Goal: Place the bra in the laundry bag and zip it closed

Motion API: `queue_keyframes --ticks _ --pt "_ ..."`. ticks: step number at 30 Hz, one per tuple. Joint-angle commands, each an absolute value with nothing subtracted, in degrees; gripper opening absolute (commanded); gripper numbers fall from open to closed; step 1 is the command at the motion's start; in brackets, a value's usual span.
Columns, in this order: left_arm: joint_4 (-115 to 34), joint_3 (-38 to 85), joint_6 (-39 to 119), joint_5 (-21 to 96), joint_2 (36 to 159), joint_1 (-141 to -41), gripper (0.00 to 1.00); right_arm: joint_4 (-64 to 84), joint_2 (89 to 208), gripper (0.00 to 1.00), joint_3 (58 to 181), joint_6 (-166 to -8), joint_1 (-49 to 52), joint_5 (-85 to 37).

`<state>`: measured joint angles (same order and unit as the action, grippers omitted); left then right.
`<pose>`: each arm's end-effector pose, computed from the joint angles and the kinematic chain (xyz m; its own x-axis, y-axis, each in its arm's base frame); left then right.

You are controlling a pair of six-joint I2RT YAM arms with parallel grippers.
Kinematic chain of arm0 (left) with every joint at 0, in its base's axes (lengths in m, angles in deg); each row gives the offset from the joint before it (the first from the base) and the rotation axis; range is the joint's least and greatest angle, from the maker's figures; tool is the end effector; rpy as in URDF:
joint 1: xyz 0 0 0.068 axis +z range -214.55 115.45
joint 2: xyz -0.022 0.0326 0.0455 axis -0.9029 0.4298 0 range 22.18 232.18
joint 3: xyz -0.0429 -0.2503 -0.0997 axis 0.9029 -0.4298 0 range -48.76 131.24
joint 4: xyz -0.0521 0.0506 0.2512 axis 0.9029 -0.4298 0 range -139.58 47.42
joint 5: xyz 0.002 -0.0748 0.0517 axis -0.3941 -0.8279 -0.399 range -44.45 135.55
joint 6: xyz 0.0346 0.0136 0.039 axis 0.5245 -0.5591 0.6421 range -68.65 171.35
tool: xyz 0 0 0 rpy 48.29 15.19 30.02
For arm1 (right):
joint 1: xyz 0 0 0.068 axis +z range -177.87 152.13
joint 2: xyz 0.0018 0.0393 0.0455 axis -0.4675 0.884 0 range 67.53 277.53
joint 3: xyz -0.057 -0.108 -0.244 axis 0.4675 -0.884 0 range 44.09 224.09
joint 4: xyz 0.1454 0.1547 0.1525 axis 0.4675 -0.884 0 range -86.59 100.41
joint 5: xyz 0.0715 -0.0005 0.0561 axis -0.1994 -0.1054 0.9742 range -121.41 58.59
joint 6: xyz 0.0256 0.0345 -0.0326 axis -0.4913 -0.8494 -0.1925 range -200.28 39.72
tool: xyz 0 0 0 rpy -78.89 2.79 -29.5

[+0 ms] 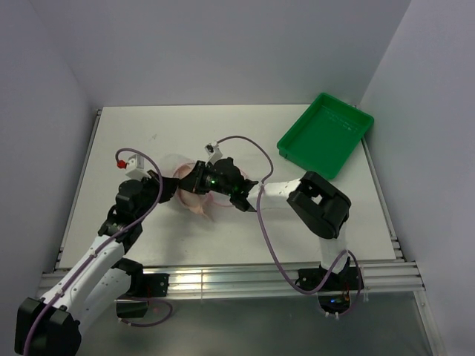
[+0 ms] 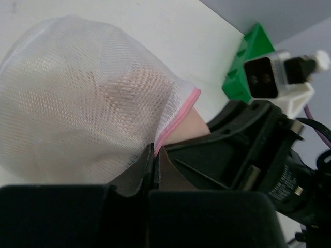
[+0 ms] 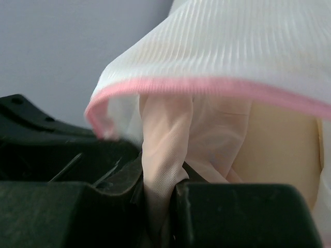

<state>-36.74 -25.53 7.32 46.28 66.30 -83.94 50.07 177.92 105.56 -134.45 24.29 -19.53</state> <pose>0.1761 -0.0617 0.2375 -0.3988 -0.5964 -0.6966 0.0601 0.7410 -0.6689 0.2553 0.3405 0.1982 -0.7854 0.2822 -0.5509 -0.4454 0.3603 0.8196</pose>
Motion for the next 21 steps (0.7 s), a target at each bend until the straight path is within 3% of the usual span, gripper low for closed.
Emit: queue_keyframes --ticks 1,12,21 --pt "-28.8 -26.9 7.3 36.2 65.7 -84.2 0.0 47.4 176.1 0.0 106.1 -133.9 24.5 -22.4" --pt "-26.8 -32.6 -0.9 28.2 62.6 -85.4 0.0 39.0 174.3 0.0 108.9 -142.9 26.3 -48.3" --pt "-26.9 -33.2 -7.1 24.1 63.3 -87.7 0.0 30.8 180.1 0.01 112.2 -149.5 24.3 -55.4"
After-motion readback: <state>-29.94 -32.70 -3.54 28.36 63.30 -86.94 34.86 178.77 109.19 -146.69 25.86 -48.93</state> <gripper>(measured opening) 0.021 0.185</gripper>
